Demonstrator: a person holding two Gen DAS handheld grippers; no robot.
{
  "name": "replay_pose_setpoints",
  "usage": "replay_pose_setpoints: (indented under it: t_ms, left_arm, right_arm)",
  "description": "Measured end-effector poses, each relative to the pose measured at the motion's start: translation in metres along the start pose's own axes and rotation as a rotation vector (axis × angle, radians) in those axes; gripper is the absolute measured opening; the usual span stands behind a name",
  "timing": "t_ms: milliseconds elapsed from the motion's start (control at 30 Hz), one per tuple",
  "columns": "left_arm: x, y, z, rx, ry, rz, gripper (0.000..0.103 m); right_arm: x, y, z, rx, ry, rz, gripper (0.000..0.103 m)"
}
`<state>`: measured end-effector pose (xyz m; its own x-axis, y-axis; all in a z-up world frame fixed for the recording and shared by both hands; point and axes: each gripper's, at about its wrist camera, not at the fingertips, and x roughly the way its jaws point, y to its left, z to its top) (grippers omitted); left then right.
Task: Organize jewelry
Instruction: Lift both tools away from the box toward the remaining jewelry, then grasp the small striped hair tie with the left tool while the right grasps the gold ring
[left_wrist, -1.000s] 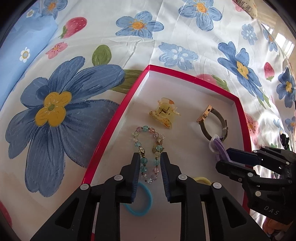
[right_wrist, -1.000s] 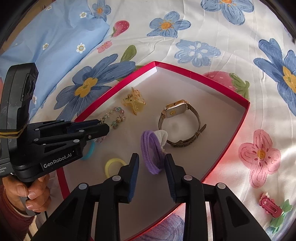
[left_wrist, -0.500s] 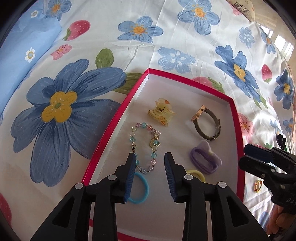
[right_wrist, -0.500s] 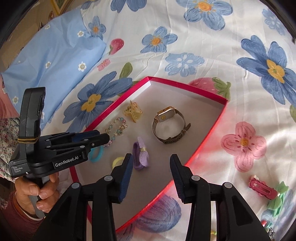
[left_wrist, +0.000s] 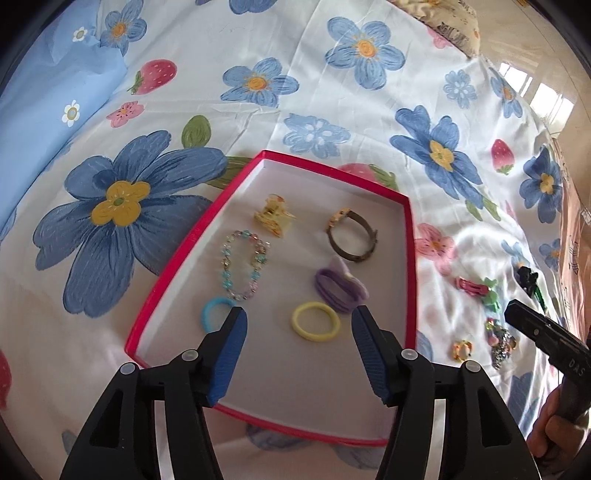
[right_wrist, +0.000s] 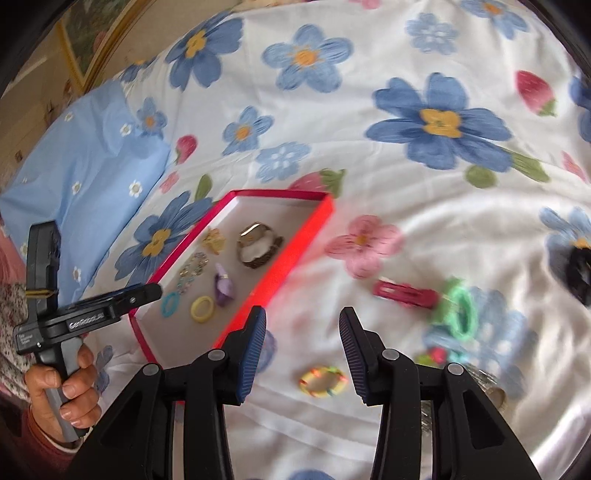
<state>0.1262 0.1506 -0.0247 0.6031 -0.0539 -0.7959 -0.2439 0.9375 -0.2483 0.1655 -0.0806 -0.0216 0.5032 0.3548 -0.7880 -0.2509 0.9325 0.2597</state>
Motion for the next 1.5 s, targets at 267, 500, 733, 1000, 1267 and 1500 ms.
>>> replay_pose_setpoints:
  t_ms: [267,500,733,1000,1267,1500]
  left_arm:
    - [-0.02,-0.035,-0.016,0.061,-0.001,-0.056,0.06]
    - [-0.025,-0.064,-0.022,0.131,0.013,-0.09,0.061]
    - [-0.015,-0.091,-0.029,0.181,0.045,-0.107,0.061]
    - [0.003,-0.119,-0.034,0.249,0.08,-0.111,0.061]
    - [0.031,-0.141,-0.036,0.32,0.111,-0.096,0.061]
    - [0.064,-0.157,-0.035,0.352,0.145,-0.086,0.06]
  right_arm:
    - [-0.046,-0.051,-0.018,0.104,-0.061,-0.081,0.043]
    - [-0.071,-0.079,-0.035,0.146,-0.08,-0.123,0.043]
    - [-0.085,-0.097,-0.053,0.178,-0.073,-0.143,0.043]
    - [-0.078,-0.101,-0.062,0.179,-0.048,-0.136,0.043]
    - [-0.06,-0.105,-0.063,0.121,0.0,-0.177,0.042]
    - [-0.035,-0.102,-0.063,0.037,0.065,-0.214,0.042]
